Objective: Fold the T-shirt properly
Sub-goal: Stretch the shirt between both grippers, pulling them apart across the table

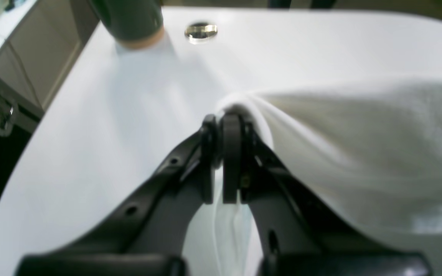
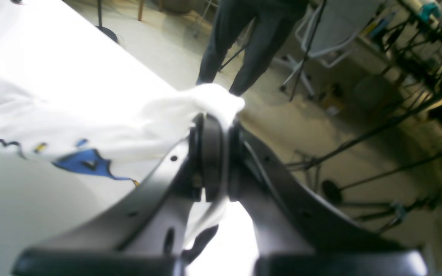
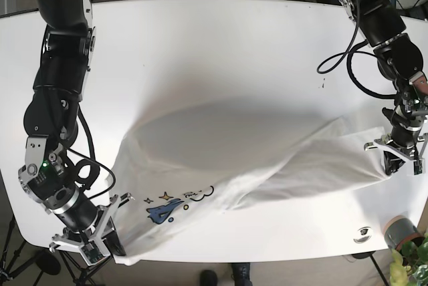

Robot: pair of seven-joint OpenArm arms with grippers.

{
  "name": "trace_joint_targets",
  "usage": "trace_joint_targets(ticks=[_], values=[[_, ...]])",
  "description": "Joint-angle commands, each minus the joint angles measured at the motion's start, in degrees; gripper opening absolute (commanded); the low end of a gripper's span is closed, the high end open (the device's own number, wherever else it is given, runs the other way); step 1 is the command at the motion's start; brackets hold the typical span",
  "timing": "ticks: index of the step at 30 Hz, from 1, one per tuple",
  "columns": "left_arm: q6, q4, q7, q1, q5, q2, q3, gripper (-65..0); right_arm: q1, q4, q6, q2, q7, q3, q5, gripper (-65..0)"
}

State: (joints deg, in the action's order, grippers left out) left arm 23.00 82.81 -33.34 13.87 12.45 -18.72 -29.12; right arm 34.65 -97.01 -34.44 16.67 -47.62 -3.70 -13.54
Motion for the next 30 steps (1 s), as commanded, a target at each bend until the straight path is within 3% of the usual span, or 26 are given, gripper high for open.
trace_joint_targets(ticks=[1, 8, 12, 21, 30], values=[[-0.1, 1.5, 2.1, -0.1, 0.7, -1.3, -0.3, -65.0, -1.1, -2.5, 0.55, 0.4, 1.6, -1.9, -0.4, -65.0], [-0.1, 3.2, -0.6, -3.8, 0.8, -0.9, -0.3, -65.0, -11.4, -6.4, 0.55, 0.1, 1.6, -6.6, -0.6, -65.0], [0.0, 5.2, -1.0, -8.2, 0.8, -0.9, -0.4, -65.0, -18.3, -9.5, 0.55, -1.3, 1.6, -10.6, -4.2, -65.0], [0.2, 7.3, -1.0, -16.5, 0.8, 1.0, -0.4, -65.0, -28.1, -11.3, 0.99, -1.3, 1.6, -14.6, -10.6, -65.0], [7.5, 6.9, -1.0, -23.1, 0.3, 3.5, -8.5, -65.0, -37.7, -11.5, 0.90, -1.3, 1.7, -19.6, -16.8, -65.0]])
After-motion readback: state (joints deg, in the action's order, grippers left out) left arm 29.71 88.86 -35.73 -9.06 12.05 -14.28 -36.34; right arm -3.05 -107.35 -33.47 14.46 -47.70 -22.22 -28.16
